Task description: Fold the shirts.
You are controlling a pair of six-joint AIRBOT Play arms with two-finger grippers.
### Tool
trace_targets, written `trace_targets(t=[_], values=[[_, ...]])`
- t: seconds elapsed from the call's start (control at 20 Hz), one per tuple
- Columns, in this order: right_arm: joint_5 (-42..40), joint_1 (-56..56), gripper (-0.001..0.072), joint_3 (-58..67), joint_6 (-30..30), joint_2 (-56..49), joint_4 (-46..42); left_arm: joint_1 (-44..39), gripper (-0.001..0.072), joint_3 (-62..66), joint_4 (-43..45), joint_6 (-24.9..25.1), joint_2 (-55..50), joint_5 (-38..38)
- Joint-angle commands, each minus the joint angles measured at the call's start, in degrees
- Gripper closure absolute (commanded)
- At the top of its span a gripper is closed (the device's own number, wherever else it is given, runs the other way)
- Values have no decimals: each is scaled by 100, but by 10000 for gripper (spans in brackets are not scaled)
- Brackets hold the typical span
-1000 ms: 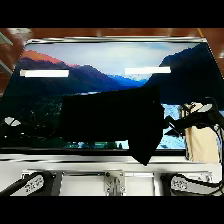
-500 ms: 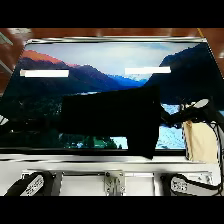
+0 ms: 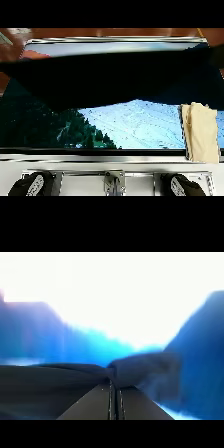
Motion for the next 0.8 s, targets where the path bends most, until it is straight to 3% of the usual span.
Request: trace_targets(t=[0.0,0.15,0.5,0.75], values=[[-568,0,654,1056,205,866,-492,4,666,1714,24,-83,153,28],[-481,0,654,1502,426,1342,-997,4,666,2437,162,-275,358,28],[17,0,654,1655,756,2131,-1626,4,666,2562,1735,-1086,1209,-90],[1069,0,654,1648,874,2090,-1996,4,666,2485,1851,-1097,1196,-1279]])
